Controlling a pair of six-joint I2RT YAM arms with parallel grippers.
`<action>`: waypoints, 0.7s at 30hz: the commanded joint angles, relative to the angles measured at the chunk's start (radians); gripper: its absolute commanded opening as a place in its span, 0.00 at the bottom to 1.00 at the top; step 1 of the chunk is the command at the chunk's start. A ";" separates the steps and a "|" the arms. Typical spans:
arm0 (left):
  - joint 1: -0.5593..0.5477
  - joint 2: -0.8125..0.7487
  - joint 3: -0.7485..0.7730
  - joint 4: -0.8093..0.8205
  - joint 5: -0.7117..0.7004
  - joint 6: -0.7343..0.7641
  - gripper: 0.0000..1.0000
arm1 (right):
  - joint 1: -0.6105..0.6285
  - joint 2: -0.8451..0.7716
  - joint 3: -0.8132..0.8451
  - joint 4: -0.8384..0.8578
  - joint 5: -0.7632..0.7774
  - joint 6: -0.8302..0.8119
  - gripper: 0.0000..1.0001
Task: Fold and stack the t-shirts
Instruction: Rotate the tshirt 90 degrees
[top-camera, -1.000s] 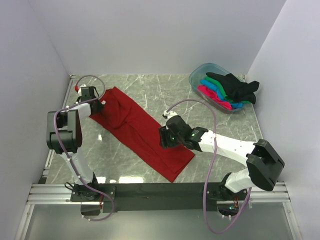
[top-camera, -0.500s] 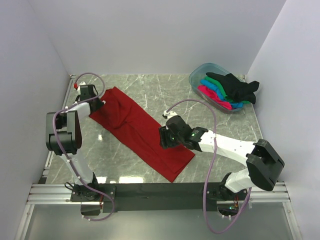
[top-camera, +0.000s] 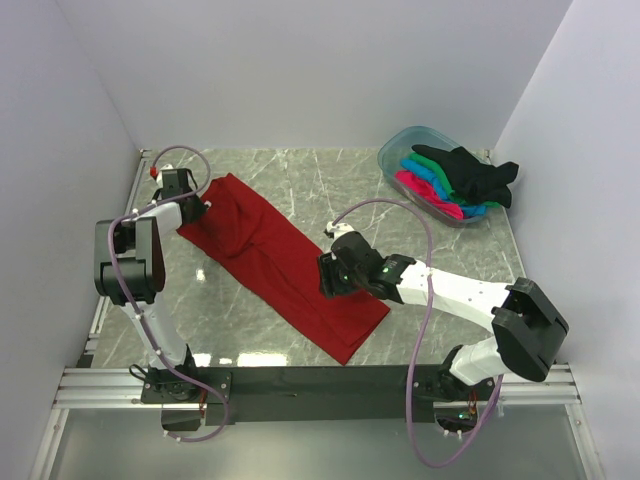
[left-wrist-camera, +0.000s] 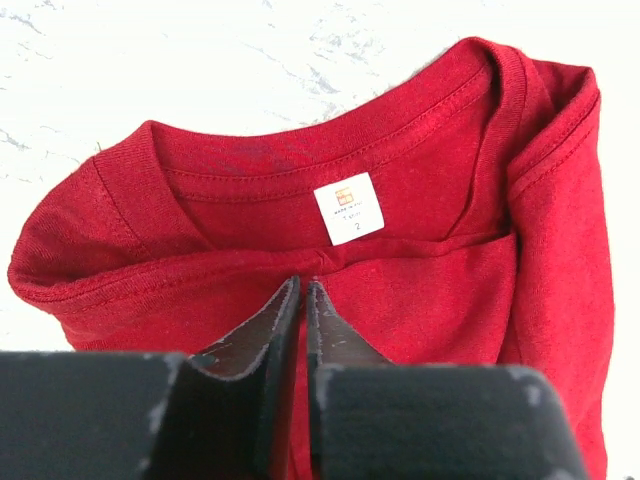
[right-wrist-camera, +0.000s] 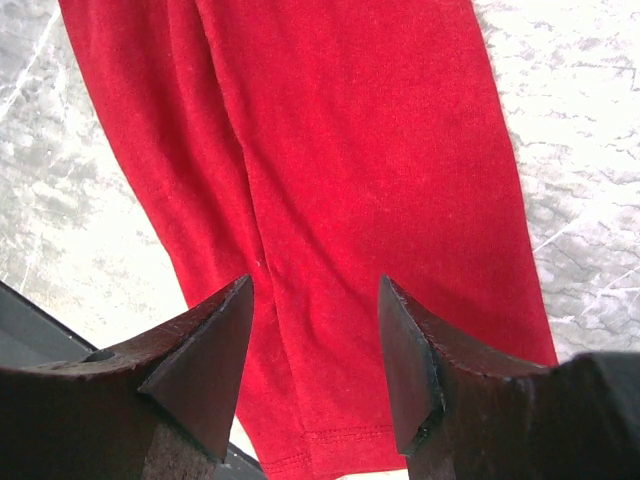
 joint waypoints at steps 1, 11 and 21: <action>0.002 0.001 0.029 0.008 0.021 0.015 0.11 | 0.009 -0.005 0.018 0.015 0.007 0.004 0.60; 0.002 -0.040 -0.018 0.018 0.017 0.019 0.00 | 0.009 -0.019 0.007 0.011 0.016 0.009 0.60; 0.017 -0.187 -0.124 0.026 -0.044 0.027 0.00 | 0.011 -0.034 0.001 0.009 0.018 0.012 0.60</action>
